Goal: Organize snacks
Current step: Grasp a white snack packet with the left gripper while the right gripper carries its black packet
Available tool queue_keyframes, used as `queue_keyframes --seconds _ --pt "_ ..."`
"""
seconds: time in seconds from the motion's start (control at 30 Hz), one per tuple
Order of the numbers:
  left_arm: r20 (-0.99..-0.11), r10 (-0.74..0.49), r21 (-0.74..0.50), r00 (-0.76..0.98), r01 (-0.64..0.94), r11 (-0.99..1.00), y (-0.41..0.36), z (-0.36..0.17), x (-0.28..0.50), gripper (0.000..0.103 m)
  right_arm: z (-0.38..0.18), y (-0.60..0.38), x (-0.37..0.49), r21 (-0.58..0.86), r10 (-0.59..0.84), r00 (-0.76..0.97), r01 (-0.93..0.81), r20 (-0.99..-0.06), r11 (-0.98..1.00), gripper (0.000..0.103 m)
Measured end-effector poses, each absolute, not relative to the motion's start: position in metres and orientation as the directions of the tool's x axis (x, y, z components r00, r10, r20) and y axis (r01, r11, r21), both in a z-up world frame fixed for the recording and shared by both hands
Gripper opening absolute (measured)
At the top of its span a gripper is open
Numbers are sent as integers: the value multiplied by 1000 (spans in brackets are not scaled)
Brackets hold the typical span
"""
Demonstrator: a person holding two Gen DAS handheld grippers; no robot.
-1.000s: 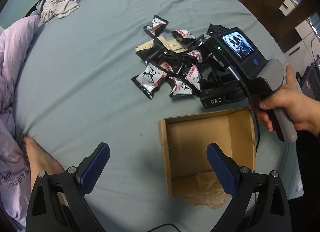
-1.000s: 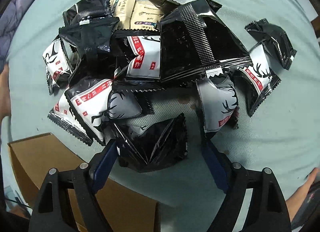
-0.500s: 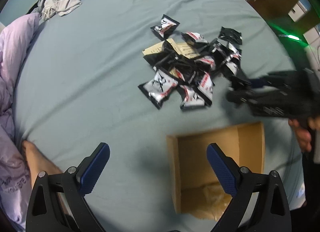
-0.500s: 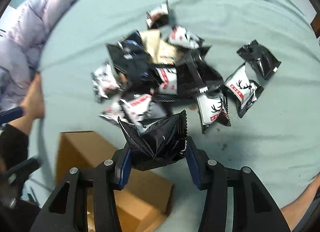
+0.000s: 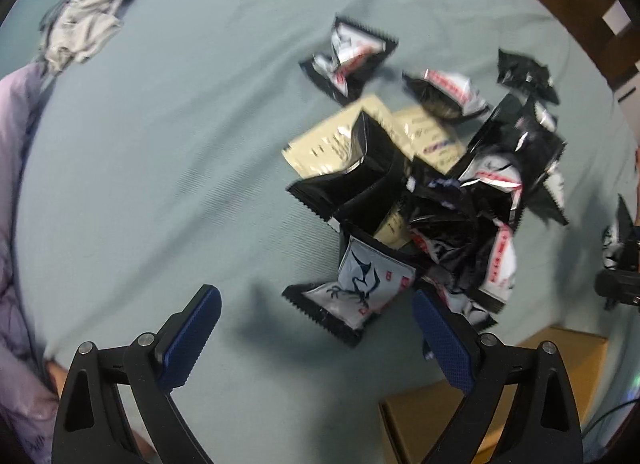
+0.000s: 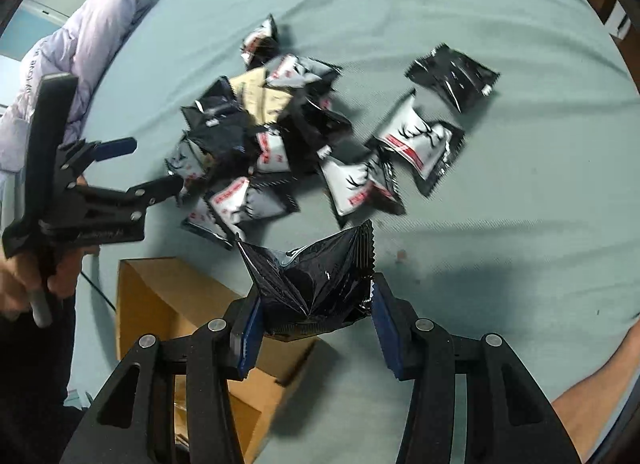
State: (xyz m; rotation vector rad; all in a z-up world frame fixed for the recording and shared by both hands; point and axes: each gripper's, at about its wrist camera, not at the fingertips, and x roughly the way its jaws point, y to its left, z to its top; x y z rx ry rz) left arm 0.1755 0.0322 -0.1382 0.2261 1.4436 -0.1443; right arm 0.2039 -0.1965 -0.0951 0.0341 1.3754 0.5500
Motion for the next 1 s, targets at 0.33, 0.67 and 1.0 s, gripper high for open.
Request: queue_keyframes --seconds 0.33,0.67,1.0 --pt "-993 4 43 116 335 941 20 -158 178 30 -83 -203 201 330 382 117 -319 -917 888 47" --pt "-971 -24 74 237 396 915 24 -88 131 26 5 -212 157 289 378 243 -332 -894 898 47" --pt "-979 -62 28 193 432 902 24 -17 52 25 49 -186 109 241 351 248 -384 -903 891 47"
